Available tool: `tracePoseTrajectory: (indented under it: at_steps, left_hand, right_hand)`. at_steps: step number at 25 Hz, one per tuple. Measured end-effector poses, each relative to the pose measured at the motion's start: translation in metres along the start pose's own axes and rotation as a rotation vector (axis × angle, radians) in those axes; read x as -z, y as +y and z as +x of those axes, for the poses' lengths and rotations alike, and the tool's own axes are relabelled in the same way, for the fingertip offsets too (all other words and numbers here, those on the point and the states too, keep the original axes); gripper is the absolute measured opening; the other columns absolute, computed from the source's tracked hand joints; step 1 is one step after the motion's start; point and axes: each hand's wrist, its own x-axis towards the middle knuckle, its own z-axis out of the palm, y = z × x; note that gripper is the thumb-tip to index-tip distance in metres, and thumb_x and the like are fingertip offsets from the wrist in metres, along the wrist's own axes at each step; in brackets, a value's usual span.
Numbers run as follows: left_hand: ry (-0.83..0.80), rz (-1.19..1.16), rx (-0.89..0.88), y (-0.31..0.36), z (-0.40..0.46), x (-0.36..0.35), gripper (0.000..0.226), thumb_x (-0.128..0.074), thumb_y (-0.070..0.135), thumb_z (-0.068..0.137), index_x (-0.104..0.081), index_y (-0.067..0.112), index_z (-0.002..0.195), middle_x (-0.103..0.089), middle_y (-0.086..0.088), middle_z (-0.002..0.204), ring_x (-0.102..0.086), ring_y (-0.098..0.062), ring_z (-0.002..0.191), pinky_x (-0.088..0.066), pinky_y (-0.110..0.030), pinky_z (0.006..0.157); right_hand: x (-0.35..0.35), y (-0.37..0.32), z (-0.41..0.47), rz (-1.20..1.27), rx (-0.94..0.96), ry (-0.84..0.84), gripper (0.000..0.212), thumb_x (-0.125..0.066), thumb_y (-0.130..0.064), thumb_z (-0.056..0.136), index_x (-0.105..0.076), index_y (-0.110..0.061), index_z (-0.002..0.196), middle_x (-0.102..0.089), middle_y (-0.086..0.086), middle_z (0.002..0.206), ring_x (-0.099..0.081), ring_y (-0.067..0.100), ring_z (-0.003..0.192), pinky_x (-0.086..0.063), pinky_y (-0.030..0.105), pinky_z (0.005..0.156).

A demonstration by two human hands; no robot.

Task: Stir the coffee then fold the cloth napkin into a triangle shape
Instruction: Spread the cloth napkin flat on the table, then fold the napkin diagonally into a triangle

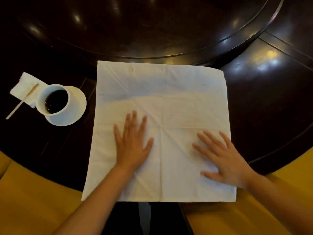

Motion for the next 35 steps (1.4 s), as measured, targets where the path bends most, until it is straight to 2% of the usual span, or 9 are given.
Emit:
tracePoseTrajectory:
  at_steps: [5, 9, 13, 16, 18, 22, 24, 28, 35]
  left_hand:
    - [-0.155, -0.032, -0.313, 0.091, -0.047, -0.026, 0.067, -0.035, 0.052, 0.086, -0.022, 0.027, 0.147, -0.011, -0.002, 0.157, -0.007, -0.021, 0.144, -0.008, -0.054, 0.109]
    - [-0.242, 0.031, -0.287, 0.093, -0.047, -0.028, 0.065, -0.034, 0.05, 0.087, -0.026, 0.025, 0.146, -0.02, -0.004, 0.156, -0.013, -0.022, 0.143, -0.011, -0.056, 0.11]
    - [-0.324, -0.027, -0.241, 0.096, -0.047, -0.021, 0.061, -0.022, 0.054, 0.092, -0.026, 0.026, 0.146, -0.017, -0.002, 0.156, -0.008, -0.019, 0.144, -0.007, -0.053, 0.11]
    - [-0.323, -0.353, -0.151, 0.097, -0.041, -0.008, 0.076, -0.001, 0.07, 0.086, -0.028, 0.03, 0.145, -0.008, 0.013, 0.155, 0.003, -0.004, 0.142, 0.007, -0.038, 0.114]
    - [-0.392, -0.725, -0.027, 0.101, -0.04, 0.011, 0.065, -0.027, 0.07, 0.083, -0.039, 0.034, 0.136, -0.025, 0.022, 0.147, -0.015, 0.007, 0.136, -0.007, -0.02, 0.113]
    - [-0.207, -0.918, 0.225, 0.105, -0.033, 0.04, 0.024, -0.065, 0.03, 0.084, -0.063, 0.027, 0.108, -0.063, 0.017, 0.098, -0.058, 0.003, 0.09, -0.046, -0.008, 0.076]
    - [-0.076, -0.92, 0.318, 0.097, -0.025, 0.047, 0.008, -0.064, 0.02, 0.087, -0.067, 0.023, 0.094, -0.066, 0.013, 0.085, -0.06, 0.0, 0.081, -0.047, -0.008, 0.069]
    - [0.141, -0.969, 0.424, 0.06, 0.001, 0.067, 0.023, -0.063, 0.011, 0.086, -0.063, 0.033, 0.078, -0.067, 0.016, 0.079, -0.061, -0.001, 0.075, -0.047, -0.01, 0.066]
    - [0.449, -0.833, 0.516, -0.02, 0.077, 0.096, 0.007, -0.061, 0.015, 0.089, -0.067, 0.016, 0.092, -0.062, 0.011, 0.081, -0.058, 0.0, 0.074, -0.041, 0.0, 0.064]
  right_hand:
    - [-0.021, -0.007, -0.073, -0.192, 0.159, -0.244, 0.09, -0.059, -0.059, 0.075, -0.016, -0.027, 0.147, -0.012, 0.006, 0.156, -0.006, 0.026, 0.142, -0.005, 0.047, 0.11]
    - [-0.01, -0.001, -0.083, -0.106, 0.188, -0.147, 0.073, -0.08, -0.033, 0.064, -0.051, -0.025, 0.13, -0.049, 0.005, 0.139, -0.041, 0.026, 0.13, -0.036, 0.041, 0.105]
    - [0.016, -0.001, -0.072, 0.124, 0.103, 0.063, 0.013, -0.064, -0.023, 0.08, -0.067, -0.02, 0.092, -0.069, -0.005, 0.087, -0.065, 0.011, 0.083, -0.057, 0.029, 0.075]
    - [0.031, -0.002, -0.045, 0.233, -0.025, 0.207, 0.023, -0.05, -0.029, 0.087, -0.069, -0.016, 0.086, -0.069, -0.004, 0.079, -0.063, 0.011, 0.075, -0.054, 0.025, 0.068]
    - [0.04, -0.005, -0.02, 0.299, -0.078, 0.279, 0.029, -0.049, -0.033, 0.086, -0.07, -0.014, 0.087, -0.07, -0.002, 0.079, -0.064, 0.013, 0.073, -0.054, 0.028, 0.066]
    - [0.056, -0.02, 0.037, 0.458, -0.083, 0.362, 0.022, -0.058, -0.028, 0.083, -0.07, -0.01, 0.088, -0.07, 0.003, 0.082, -0.065, 0.019, 0.074, -0.055, 0.034, 0.065]
    - [0.065, -0.026, 0.062, 0.551, -0.089, 0.357, 0.02, -0.059, -0.025, 0.082, -0.069, -0.011, 0.091, -0.07, 0.001, 0.087, -0.063, 0.015, 0.078, -0.053, 0.029, 0.069]
    - [0.08, -0.022, 0.101, 0.624, -0.105, 0.346, 0.011, -0.061, -0.017, 0.084, -0.068, -0.011, 0.091, -0.062, -0.009, 0.085, -0.058, 0.007, 0.078, -0.045, 0.016, 0.072]
    - [0.117, -0.043, 0.223, 0.568, -0.098, 0.499, 0.011, -0.063, -0.015, 0.085, -0.068, -0.007, 0.092, -0.068, 0.007, 0.089, -0.058, 0.016, 0.079, -0.05, 0.026, 0.071]
